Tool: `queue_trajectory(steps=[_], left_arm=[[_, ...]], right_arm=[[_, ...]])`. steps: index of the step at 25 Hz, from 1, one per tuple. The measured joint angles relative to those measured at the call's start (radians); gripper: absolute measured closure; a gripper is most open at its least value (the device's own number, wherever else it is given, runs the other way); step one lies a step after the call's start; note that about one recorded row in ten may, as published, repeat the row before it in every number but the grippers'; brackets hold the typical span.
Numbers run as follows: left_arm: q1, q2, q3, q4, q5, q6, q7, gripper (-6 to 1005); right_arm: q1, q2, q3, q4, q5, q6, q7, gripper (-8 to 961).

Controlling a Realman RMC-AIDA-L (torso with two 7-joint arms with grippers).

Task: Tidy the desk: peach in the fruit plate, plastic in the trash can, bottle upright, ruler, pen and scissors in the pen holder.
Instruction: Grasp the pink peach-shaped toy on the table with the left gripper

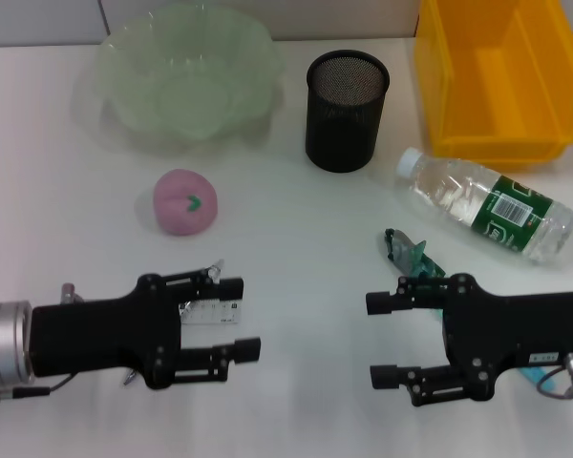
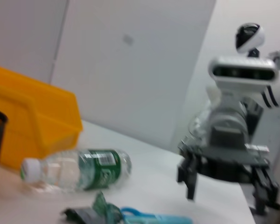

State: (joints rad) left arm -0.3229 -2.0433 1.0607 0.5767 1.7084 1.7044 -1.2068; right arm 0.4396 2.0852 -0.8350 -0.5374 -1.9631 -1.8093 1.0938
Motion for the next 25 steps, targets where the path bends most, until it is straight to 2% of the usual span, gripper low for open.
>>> queue_trajectory(steps=[3,4,6,8,9,12,13,18,25], left_arm=[[-0.002,-0.004,-0.014,0.002,0.000,0.000,0.000,249],[-0.011,-0.014,-0.061,0.005,0.000,-0.002,0.000,250],[-0.021,-0.021,-0.089,0.005,-0.001,-0.008,0.001,252],[-0.021,-0.021,-0.089,0.005,-0.001,-0.008,0.001,254],[-0.052,-0.026,-0.126,-0.002,-0.004,-0.038,-0.008,255],[-0.075,-0.027,-0.132,-0.012,-0.005,-0.070,-0.026,257],[-0.125,-0.028,-0.130,-0.032,-0.006,-0.166,-0.101,258],[-0.167,-0.026,-0.126,-0.026,-0.001,-0.315,-0.245,263],[-0.149,-0.023,-0.133,0.031,-0.003,-0.390,-0.271,269]], right_arm=[[-0.014,-0.001,0.008,0.057,0.005,0.008,-0.056,189],[-0.021,-0.001,0.015,0.074,0.008,0.009,-0.078,189],[-0.037,-0.001,0.038,0.108,0.024,0.010,-0.126,189],[-0.050,-0.002,0.052,0.135,0.046,0.012,-0.153,188],[-0.056,-0.002,0.055,0.148,0.060,0.014,-0.163,188],[-0.069,-0.003,0.060,0.168,0.089,0.017,-0.181,188],[-0.072,-0.002,0.065,0.175,0.093,0.018,-0.185,188],[-0.073,-0.002,0.091,0.215,0.110,0.019,-0.205,188],[-0.075,-0.003,0.117,0.246,0.122,0.031,-0.230,189]])
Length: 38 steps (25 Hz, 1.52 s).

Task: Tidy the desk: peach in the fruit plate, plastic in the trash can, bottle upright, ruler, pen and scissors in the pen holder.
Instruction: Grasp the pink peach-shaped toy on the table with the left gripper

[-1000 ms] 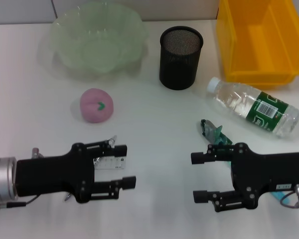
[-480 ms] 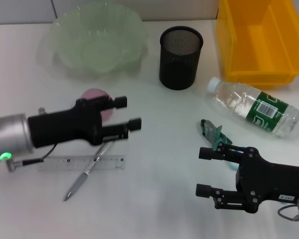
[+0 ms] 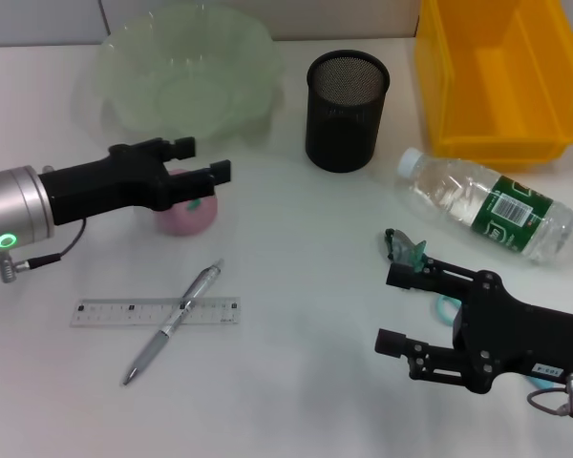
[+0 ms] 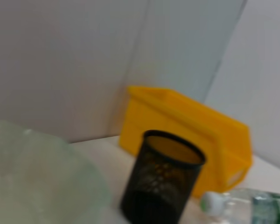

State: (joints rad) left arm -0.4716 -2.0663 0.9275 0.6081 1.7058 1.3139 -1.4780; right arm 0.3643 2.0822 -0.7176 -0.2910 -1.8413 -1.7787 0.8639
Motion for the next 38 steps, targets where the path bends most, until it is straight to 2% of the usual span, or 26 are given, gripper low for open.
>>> queue_trajectory(steps=[5,6,8,16,27,37,38], left_arm=[[0.011,0.001,0.004,0.013,0.005,-0.043,-0.005,274],[0.020,0.003,0.008,0.017,0.012,-0.109,0.008,274],[0.020,0.003,0.008,0.017,0.013,-0.112,0.009,276],[-0.003,-0.004,0.026,0.005,0.086,-0.201,0.012,283],[-0.008,-0.006,0.106,0.001,0.080,-0.283,0.014,293],[-0.011,-0.008,0.122,-0.004,0.078,-0.302,0.010,302],[-0.012,-0.008,0.123,-0.005,0.078,-0.302,0.013,352]], right_arm=[[0.000,0.000,0.016,0.005,0.001,0.001,0.000,189],[-0.001,0.001,0.019,0.007,0.001,0.001,0.000,189],[0.000,0.001,0.026,0.014,0.001,0.001,0.000,189],[0.013,0.002,0.040,0.021,0.001,0.001,0.000,190],[0.019,0.004,0.049,0.023,0.009,0.009,0.000,188],[0.021,0.004,0.050,0.026,0.010,0.017,0.000,189],[0.021,0.004,0.050,0.027,0.010,0.020,0.000,189]])
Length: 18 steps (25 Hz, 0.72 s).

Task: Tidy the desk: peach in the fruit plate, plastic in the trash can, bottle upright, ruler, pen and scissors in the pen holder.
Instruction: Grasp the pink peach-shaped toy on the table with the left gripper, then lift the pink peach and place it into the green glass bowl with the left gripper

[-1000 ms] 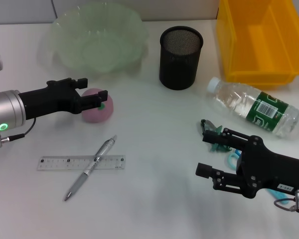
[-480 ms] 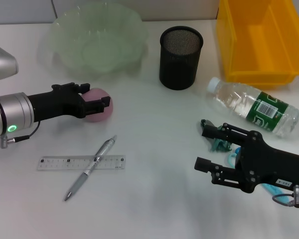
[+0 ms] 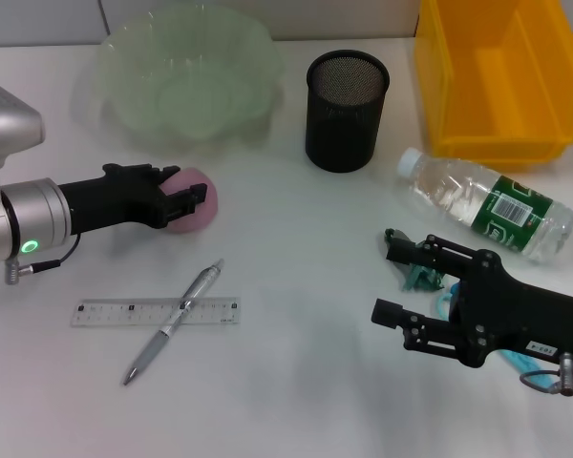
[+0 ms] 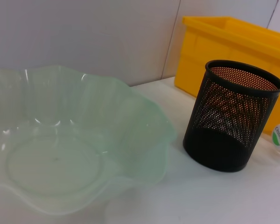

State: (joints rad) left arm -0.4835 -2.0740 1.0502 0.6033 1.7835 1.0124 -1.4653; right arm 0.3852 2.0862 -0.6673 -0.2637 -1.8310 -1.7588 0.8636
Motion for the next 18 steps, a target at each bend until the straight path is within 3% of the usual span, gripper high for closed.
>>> queue_trajectory(steps=[4,18], left_arm=[[-0.001,0.000,0.003,-0.002,-0.001,0.000,0.001,551],[-0.021,0.000,0.002,0.038,-0.164,0.052,0.002,938]], right_arm=[[0.000,0.000,0.002,0.003,0.001,0.005,0.000,189],[0.010,0.002,0.002,0.015,0.001,0.006,0.000,190]])
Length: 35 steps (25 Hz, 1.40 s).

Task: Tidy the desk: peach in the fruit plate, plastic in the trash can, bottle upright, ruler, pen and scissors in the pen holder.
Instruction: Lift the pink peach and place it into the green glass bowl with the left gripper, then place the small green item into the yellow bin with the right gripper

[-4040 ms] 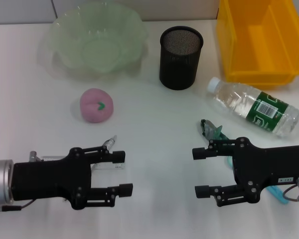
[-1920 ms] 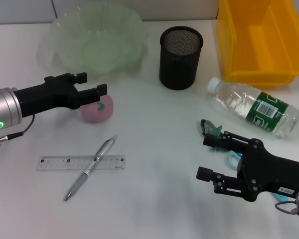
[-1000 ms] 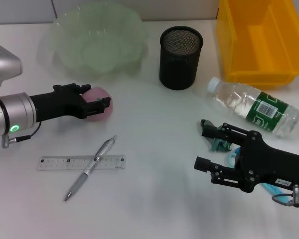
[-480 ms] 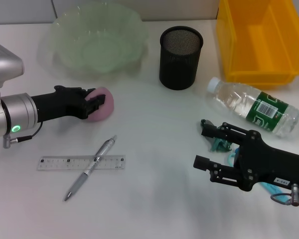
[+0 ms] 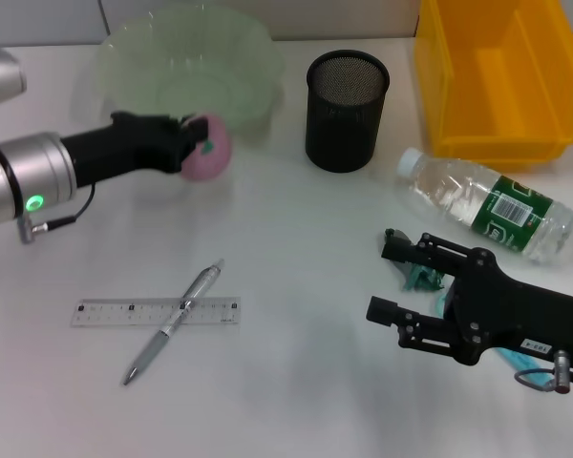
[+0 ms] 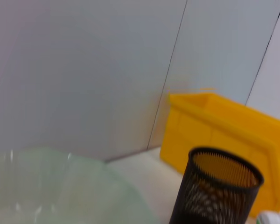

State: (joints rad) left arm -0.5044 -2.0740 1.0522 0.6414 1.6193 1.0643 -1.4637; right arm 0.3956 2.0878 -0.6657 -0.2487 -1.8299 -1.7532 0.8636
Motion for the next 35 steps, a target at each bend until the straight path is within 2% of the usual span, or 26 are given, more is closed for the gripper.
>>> queue_trajectory(steps=[5,9,15,18,23,27,32,33,34,35], left_arm=[[-0.037,0.000,-0.001,0.013,-0.041,-0.008,0.019,957],[-0.063,-0.001,-0.003,0.017,-0.118,-0.034,0.089,925],[-0.094,-0.005,0.000,-0.041,-0.294,-0.182,0.223,878],[-0.108,-0.005,0.000,-0.074,-0.307,-0.237,0.255,854],[-0.121,-0.005,0.019,-0.102,-0.308,-0.250,0.268,814],[-0.121,-0.005,0.043,-0.101,-0.311,-0.241,0.274,673],[-0.102,-0.005,0.062,-0.096,-0.356,-0.130,0.275,481],[-0.084,0.000,0.060,-0.095,-0.387,-0.034,0.275,441],[-0.084,0.000,0.060,-0.095,-0.387,-0.034,0.275,401],[-0.074,0.003,0.058,-0.093,-0.395,0.021,0.273,361]], right_arm=[[0.002,0.000,0.000,0.009,0.000,0.000,-0.004,190],[0.002,0.000,0.000,0.027,0.007,0.000,-0.013,190],[0.003,0.000,0.000,0.041,0.011,-0.007,-0.015,190],[0.002,0.000,0.000,0.044,0.011,-0.007,-0.015,189],[0.000,0.000,0.000,0.044,0.011,-0.008,-0.016,189],[0.002,0.000,0.000,0.044,0.011,-0.008,-0.017,188],[0.001,0.000,0.000,0.043,0.011,-0.008,-0.017,188],[-0.004,0.000,0.000,0.043,0.011,-0.008,-0.018,189],[-0.004,0.000,0.000,0.043,0.011,-0.008,-0.018,189],[-0.006,0.000,0.000,0.043,0.011,-0.008,-0.019,189]])
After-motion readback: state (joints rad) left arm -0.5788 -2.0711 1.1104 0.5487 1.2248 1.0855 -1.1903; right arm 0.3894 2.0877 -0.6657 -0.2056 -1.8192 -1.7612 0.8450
